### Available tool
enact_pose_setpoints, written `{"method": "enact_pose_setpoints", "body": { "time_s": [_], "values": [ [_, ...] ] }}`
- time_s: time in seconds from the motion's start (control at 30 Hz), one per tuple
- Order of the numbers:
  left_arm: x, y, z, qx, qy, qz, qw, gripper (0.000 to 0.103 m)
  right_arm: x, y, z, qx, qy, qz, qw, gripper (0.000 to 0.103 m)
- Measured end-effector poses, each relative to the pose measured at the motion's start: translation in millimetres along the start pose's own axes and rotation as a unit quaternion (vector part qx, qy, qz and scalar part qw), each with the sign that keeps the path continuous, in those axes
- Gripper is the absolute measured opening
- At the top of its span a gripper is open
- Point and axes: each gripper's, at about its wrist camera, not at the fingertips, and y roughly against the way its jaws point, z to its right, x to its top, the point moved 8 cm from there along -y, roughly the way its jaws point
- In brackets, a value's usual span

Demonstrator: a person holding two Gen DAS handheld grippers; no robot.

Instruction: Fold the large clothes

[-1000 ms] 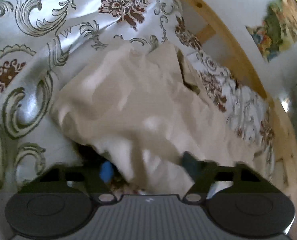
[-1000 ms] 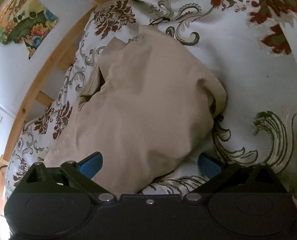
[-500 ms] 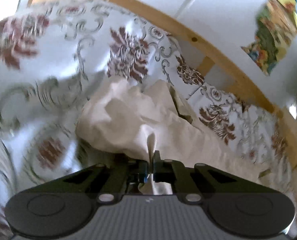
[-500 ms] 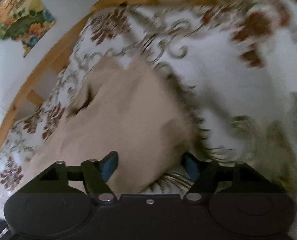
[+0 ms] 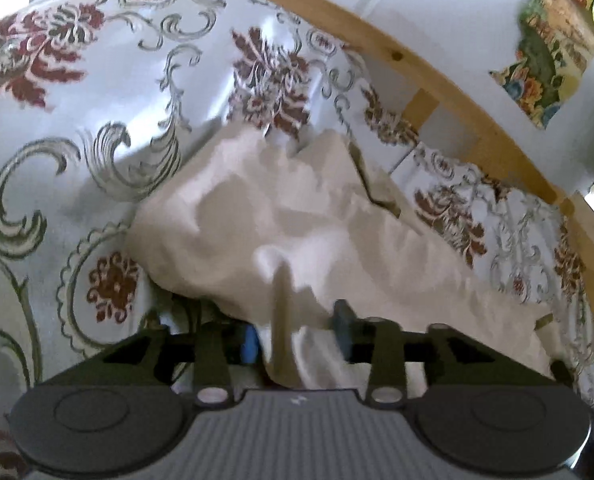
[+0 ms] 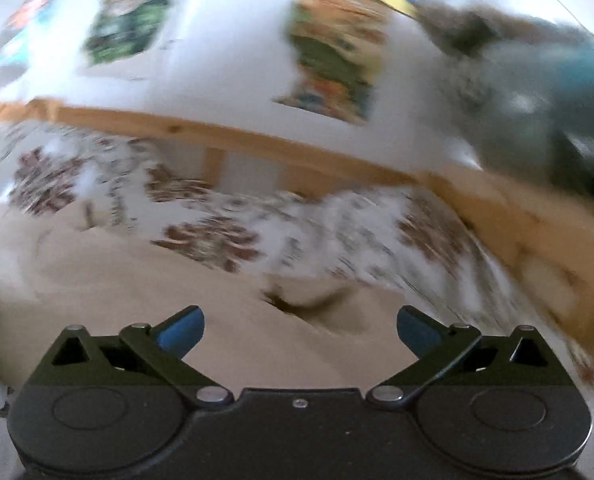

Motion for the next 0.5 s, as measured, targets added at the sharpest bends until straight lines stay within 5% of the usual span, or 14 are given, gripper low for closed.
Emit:
{"method": "enact_pose_setpoints", "body": {
  "time_s": [0.1,0.2,0.5],
  "values": [
    [-3,-3,-5,0.004,-0.002,-0.004,1.0,0.064,4,-26,-27,-0.02,0.033,0.0,0.999,0.102],
    [-1,-5,-11,0.004,0.011,-0.01,0.9999,0.072,-29,-54,-48,0.007,0.078,-0.081,0.994,0.102],
    [0,-5,-19,0.026,0.019,-0.006,0.9995,0.086,-31,-55,-42,0.007,0.054,-0.06,0.997,0.102]
  ]
}}
